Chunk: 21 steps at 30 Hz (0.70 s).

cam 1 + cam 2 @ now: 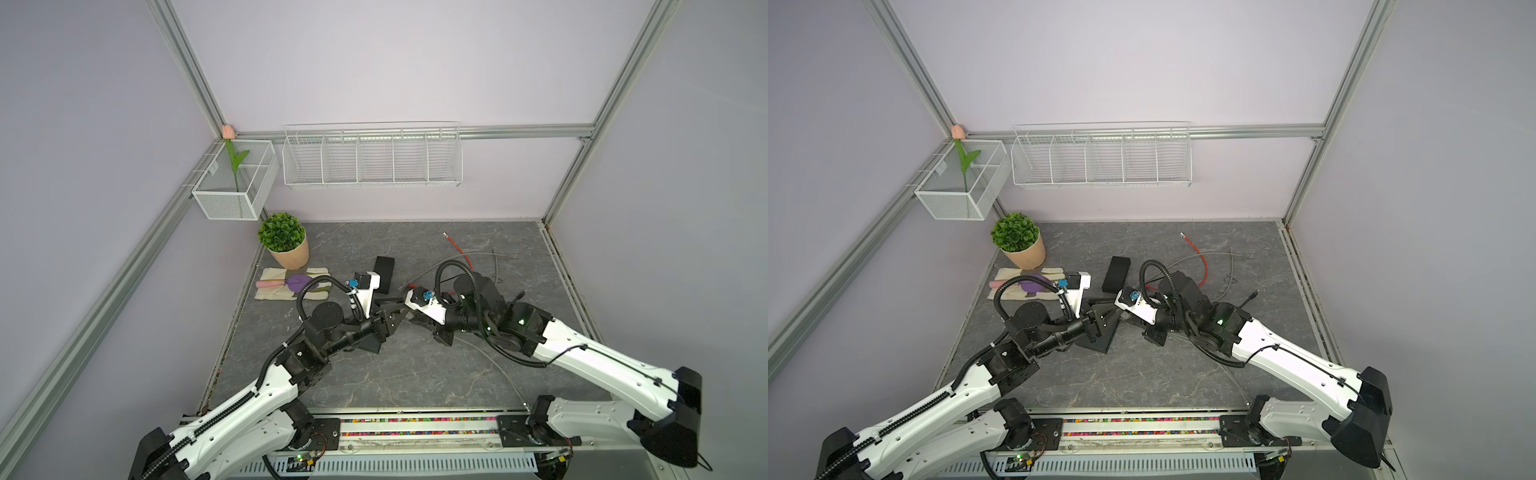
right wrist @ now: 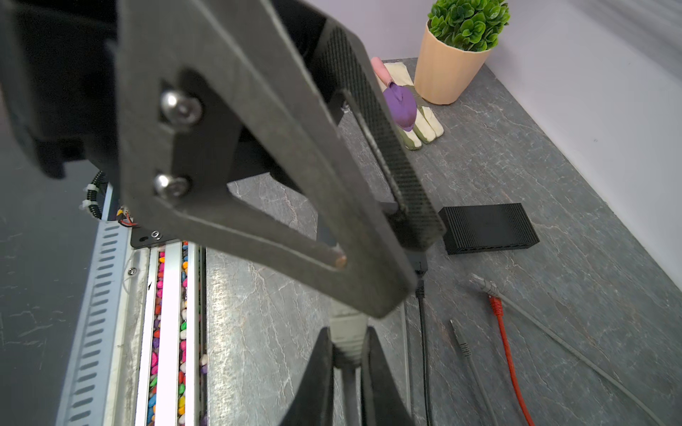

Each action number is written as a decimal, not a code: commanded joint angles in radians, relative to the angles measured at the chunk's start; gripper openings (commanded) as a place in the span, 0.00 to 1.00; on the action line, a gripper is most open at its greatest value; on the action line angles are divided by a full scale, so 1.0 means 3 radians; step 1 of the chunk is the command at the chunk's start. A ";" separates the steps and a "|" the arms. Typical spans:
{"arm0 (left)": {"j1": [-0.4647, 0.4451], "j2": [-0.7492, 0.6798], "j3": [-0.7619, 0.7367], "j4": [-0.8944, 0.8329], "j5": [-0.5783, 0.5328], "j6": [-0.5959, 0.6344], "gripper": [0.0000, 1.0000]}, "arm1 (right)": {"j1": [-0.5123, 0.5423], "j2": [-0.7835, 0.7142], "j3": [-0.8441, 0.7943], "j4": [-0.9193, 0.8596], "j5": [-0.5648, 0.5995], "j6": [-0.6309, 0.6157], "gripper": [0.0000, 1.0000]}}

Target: Insert the plug into the switch port

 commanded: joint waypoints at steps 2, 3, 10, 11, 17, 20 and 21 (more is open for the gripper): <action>-0.0026 -0.0008 0.0031 0.0215 0.0107 0.0036 0.37 | -0.0177 0.0129 0.0215 -0.0112 -0.0413 0.0001 0.09; -0.0026 -0.0019 0.0040 0.0217 0.0110 0.0044 0.37 | -0.0253 0.0198 0.0318 -0.0220 -0.0538 0.0006 0.10; -0.0026 -0.0133 0.0138 0.0130 0.0090 0.0151 0.38 | -0.0474 0.0467 0.0685 -0.0531 -0.1201 -0.0127 0.07; -0.0027 -0.0131 0.0147 0.0110 0.0065 0.0169 0.38 | -0.0502 0.0484 0.0714 -0.0547 -0.1337 -0.0140 0.07; -0.0026 -0.0065 0.0169 0.0192 0.0121 0.0169 0.38 | -0.0546 0.0607 0.0899 -0.0842 -0.1755 -0.0322 0.09; -0.0026 0.0008 0.0198 0.0250 0.0176 0.0157 0.36 | -0.0552 0.0694 0.1010 -0.1020 -0.1872 -0.0419 0.09; -0.0026 0.0027 0.0209 0.0256 0.0192 0.0152 0.34 | -0.0559 0.0706 0.1023 -0.1042 -0.1887 -0.0431 0.09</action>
